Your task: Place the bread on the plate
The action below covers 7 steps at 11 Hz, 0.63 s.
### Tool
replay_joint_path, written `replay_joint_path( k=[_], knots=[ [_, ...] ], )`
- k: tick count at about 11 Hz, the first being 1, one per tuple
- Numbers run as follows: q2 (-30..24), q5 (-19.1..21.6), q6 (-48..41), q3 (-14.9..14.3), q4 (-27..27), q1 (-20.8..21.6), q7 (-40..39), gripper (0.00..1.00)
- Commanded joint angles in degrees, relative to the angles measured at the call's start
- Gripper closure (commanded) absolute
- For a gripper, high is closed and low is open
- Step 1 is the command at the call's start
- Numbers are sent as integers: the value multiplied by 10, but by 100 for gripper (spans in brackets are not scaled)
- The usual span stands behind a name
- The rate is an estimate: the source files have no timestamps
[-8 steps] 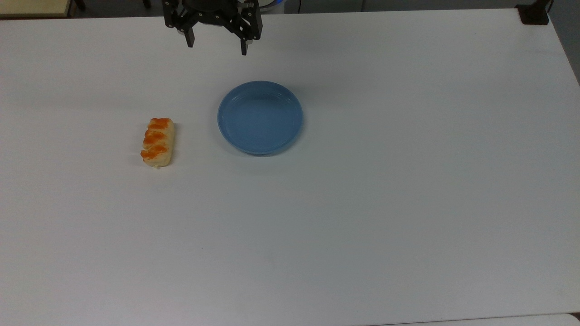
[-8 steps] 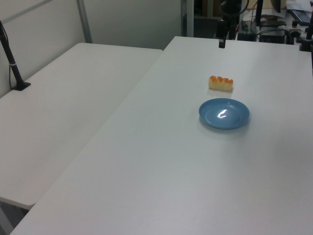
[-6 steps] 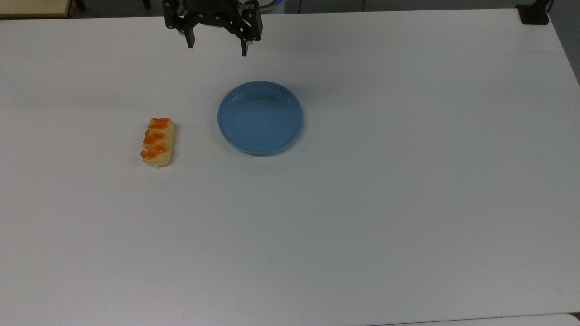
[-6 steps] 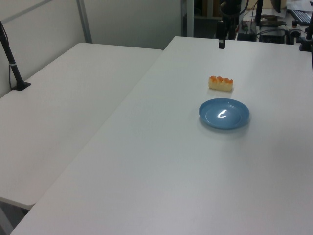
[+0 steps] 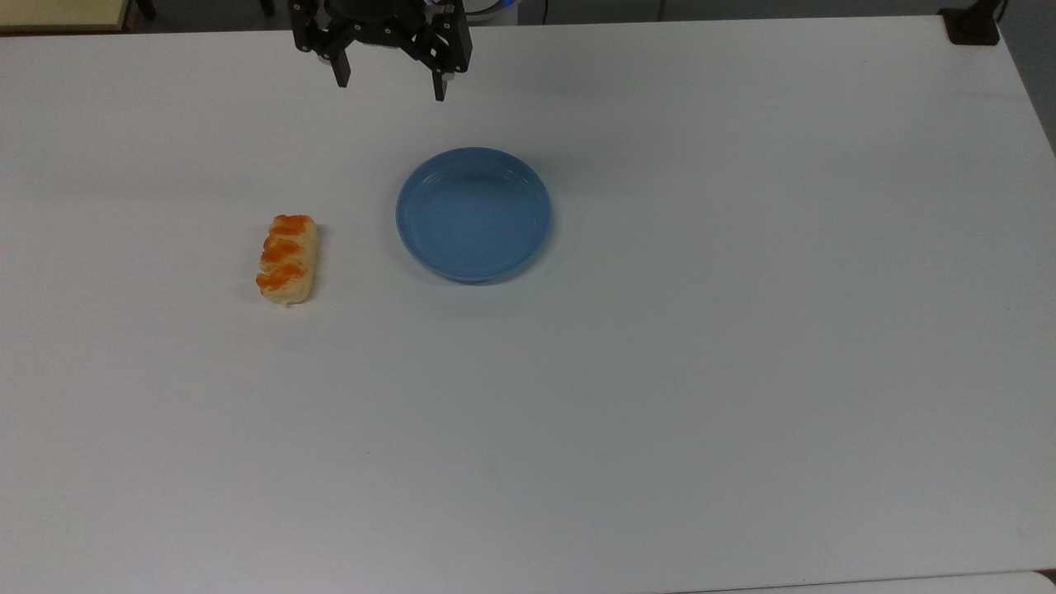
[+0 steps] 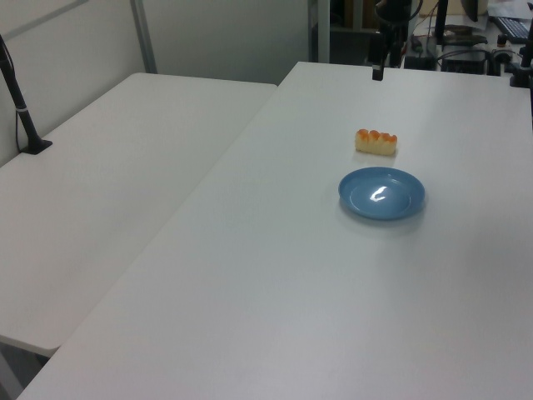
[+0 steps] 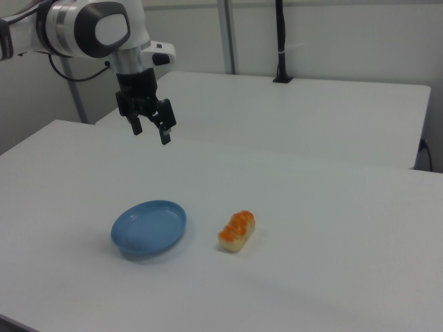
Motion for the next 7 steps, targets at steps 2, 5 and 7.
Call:
replay_joint_path(
  k=[2, 5, 7],
  knots=[
    [6, 14, -5, -16, 7, 15, -18, 0],
    [17, 16, 37, -58, 1, 46, -34, 0],
    [52, 17, 99, -90, -9, 51, -56, 0]
  ],
)
